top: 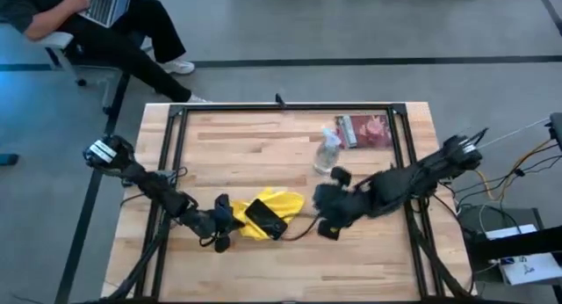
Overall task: Apply microfiber cloth
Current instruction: Wipe the black cellphone with the yellow microfiber cloth
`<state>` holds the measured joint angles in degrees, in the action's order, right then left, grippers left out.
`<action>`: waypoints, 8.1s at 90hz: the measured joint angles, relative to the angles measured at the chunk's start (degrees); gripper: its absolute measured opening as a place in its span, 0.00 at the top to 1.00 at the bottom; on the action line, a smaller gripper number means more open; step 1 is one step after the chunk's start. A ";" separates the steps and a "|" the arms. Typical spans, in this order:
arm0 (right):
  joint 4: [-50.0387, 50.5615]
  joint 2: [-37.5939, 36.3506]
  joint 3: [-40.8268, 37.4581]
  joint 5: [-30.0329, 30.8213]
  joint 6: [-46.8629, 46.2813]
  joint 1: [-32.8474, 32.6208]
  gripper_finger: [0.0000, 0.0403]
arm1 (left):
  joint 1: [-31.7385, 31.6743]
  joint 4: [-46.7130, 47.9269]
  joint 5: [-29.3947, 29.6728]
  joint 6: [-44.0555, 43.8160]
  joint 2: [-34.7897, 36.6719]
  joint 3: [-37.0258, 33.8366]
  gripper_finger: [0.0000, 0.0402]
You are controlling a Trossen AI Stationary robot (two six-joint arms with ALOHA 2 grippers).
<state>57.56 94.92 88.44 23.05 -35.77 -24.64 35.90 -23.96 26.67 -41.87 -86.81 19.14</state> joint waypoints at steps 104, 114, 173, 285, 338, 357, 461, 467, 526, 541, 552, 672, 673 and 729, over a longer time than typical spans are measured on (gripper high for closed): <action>-19.77 29.39 0.94 -3.12 19.84 21.28 1.00 | -29.97 -9.23 10.54 23.53 -9.72 -0.15 1.00; -22.67 29.39 0.88 -4.01 22.90 22.73 1.00 | -32.60 -11.50 6.73 27.50 -9.55 -0.21 1.00; -37.61 31.82 0.70 -5.05 33.98 27.89 1.00 | -39.63 -9.25 5.40 34.23 -6.97 -2.03 1.00; -30.08 30.36 0.33 -15.39 28.77 19.49 1.00 | -28.76 -3.99 -12.67 21.97 -2.99 -2.01 1.00; -19.99 22.14 1.07 -5.25 22.47 1.81 1.00 | -2.57 -17.67 -12.70 15.47 -3.37 -2.32 1.00; -22.71 21.62 1.05 -5.82 25.82 0.21 0.98 | -1.00 -19.51 -13.51 15.77 -3.06 -0.26 1.00; -34.23 23.40 -1.63 -9.29 -1.63 0.39 0.01 | -0.26 8.32 4.53 1.39 -2.62 8.19 1.00; -35.05 24.14 -1.72 -8.48 -1.03 0.42 0.01 | -0.11 8.10 4.97 -2.20 -2.55 7.17 1.00; -40.29 31.08 -1.62 -9.00 4.72 2.50 0.01 | 1.33 4.71 3.33 -14.29 -4.21 9.79 1.00; -40.22 31.31 -1.62 -5.06 12.25 2.49 0.01 | 1.34 4.63 1.34 -14.53 -5.49 10.87 1.00; -39.73 31.01 -1.68 -4.27 14.05 2.95 0.01 | 1.48 4.91 0.97 -12.98 -5.35 11.48 1.00; -17.83 15.79 -2.31 -3.97 14.19 -1.02 0.22 | 11.92 17.26 12.94 4.09 -3.90 13.87 0.99; -17.56 15.69 -2.38 -3.95 13.75 -1.23 0.22 | 11.98 17.24 13.10 4.95 -3.62 14.12 0.98; -14.36 14.18 -10.89 -4.81 -5.35 -9.18 0.21 | -0.09 0.16 1.65 23.43 -5.63 15.93 0.49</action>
<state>43.20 109.10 77.56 18.23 -41.11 -33.83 35.81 -23.80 28.32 -18.44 -92.44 35.07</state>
